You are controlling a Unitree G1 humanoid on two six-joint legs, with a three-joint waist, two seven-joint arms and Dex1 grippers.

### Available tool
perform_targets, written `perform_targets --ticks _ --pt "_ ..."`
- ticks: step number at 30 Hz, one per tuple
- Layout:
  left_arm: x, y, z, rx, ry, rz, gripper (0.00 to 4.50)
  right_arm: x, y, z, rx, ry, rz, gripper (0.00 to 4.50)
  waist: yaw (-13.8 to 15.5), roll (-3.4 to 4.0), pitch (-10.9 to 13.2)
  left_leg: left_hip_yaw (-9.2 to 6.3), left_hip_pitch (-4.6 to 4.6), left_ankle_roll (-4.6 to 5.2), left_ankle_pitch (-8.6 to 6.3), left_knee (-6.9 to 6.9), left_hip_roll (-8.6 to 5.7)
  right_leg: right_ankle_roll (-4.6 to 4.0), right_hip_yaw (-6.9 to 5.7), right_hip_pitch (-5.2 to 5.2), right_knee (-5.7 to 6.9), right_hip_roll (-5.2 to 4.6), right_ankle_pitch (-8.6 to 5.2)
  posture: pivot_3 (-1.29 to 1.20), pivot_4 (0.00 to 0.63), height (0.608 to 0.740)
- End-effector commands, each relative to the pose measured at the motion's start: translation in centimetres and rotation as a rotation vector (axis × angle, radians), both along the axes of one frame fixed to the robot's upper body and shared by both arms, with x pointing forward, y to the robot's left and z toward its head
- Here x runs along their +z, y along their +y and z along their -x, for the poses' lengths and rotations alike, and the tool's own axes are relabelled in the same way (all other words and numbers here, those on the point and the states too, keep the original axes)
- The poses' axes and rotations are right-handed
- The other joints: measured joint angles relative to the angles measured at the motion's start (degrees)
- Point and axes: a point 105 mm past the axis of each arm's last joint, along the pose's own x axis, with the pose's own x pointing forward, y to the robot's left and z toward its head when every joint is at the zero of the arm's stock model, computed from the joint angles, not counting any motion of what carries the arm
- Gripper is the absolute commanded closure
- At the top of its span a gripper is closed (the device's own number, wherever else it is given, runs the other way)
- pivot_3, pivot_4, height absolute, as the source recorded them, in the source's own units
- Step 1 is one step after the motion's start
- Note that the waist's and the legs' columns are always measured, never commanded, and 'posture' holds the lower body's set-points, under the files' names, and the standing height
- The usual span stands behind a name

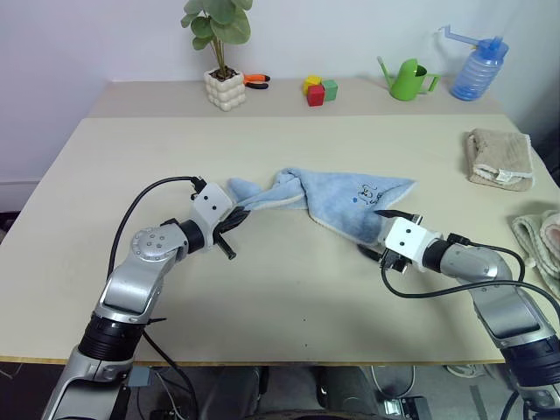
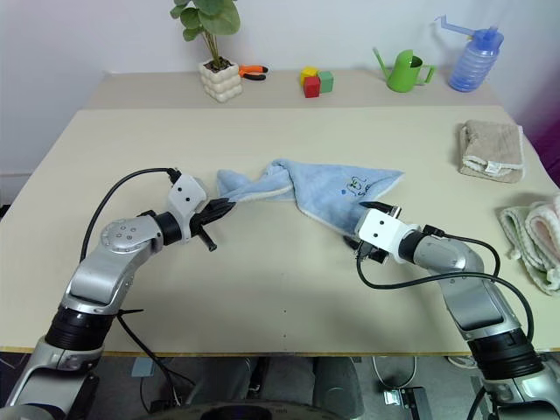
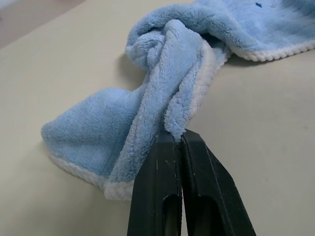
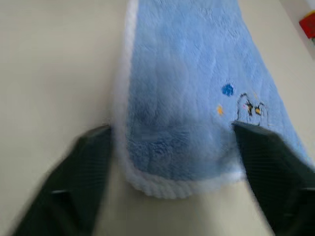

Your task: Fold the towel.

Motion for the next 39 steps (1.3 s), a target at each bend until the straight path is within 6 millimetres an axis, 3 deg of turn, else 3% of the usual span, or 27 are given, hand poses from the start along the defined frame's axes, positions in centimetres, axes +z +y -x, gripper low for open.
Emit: perform_targets --ticks 1,3,5,13,19,23,27,33,36,39 --pt "0.8 0.1 0.0 -0.003 -0.051 -0.007 4.5 0.2 -0.9 -0.6 -0.031 -0.03 0.036 2.64 -0.03 0.0 0.0 0.0 0.0 0.0 0.0 0.0 0.0 0.0 0.0 0.0 0.0 0.0 0.0 0.0 0.15 0.732" --pt "0.8 0.2 0.0 -0.001 -0.053 -0.007 4.5 0.2 -0.9 -0.7 -0.031 -0.032 0.036 3.74 -0.05 0.0 0.0 0.0 0.0 0.0 0.0 0.0 0.0 0.0 0.0 0.0 0.01 0.01 0.0 0.0 0.15 0.732" --pt "0.8 0.3 -0.1 0.007 -0.058 -0.007 4.5 0.3 -1.0 -0.8 -0.03 -0.036 0.038 4.48 -0.05 0.0 0.0 0.0 0.0 0.0 0.0 0.0 0.0 0.0 0.0 0.0 0.01 0.01 0.0 0.0 0.15 0.732" --pt "1.5 2.5 -0.1 0.063 -0.092 -0.01 4.5 2.7 -1.6 -2.0 -0.046 -0.113 0.03 4.48 -0.24 0.01 0.01 0.0 0.01 -0.01 0.0 -0.03 0.01 0.0 0.0 -0.03 0.01 0.02 0.0 0.0 0.15 0.732" --pt "4.2 5.3 -0.5 0.141 -0.168 0.069 4.5 5.1 -1.3 -1.4 0.016 -0.102 -0.067 4.48 -0.03 0.01 0.01 0.0 -0.01 -0.01 0.01 -0.02 0.01 -0.01 0.0 -0.03 -0.01 0.01 0.0 0.0 0.15 0.732" --pt "4.7 6.4 -0.3 0.156 -0.174 0.082 4.5 4.5 0.5 1.1 0.131 0.078 -0.168 4.48 -0.09 0.01 0.01 -0.02 -0.01 0.0 0.0 -0.03 0.02 -0.01 0.0 -0.03 -0.02 0.02 0.0 0.0 0.15 0.732" --pt "4.1 6.2 0.1 0.143 -0.161 0.063 4.5 3.2 3.2 3.9 0.238 0.255 -0.254 4.48 -0.13 0.01 0.01 -0.02 -0.02 0.23 -0.13 -0.02 0.03 0.0 0.0 -0.03 -0.02 0.01 0.0 0.0 0.15 0.732" --pt "3.5 5.0 0.3 0.111 -0.147 0.061 4.5 1.3 4.0 4.1 0.213 0.287 -0.246 4.48 -0.05 0.01 0.01 -0.01 -0.01 0.32 -0.19 -0.01 0.02 0.0 0.0 -0.02 -0.02 -0.01 0.0 0.0 0.15 0.732" --pt "3.3 4.8 0.4 0.102 -0.14 0.057 4.5 1.0 3.8 4.2 0.194 0.31 -0.245 3.67 -0.02 0.0 0.01 -0.01 -0.02 0.32 -0.19 -0.01 0.01 0.0 0.0 -0.02 -0.02 -0.01 0.0 0.0 0.15 0.732" --pt "3.1 4.6 0.4 0.094 -0.134 0.056 4.5 1.0 3.4 4.1 0.185 0.278 -0.204 2.27 -0.02 0.01 0.01 -0.01 -0.01 0.32 -0.19 -0.01 0.02 0.0 0.0 -0.02 -0.02 -0.01 0.0 0.0 0.15 0.732"
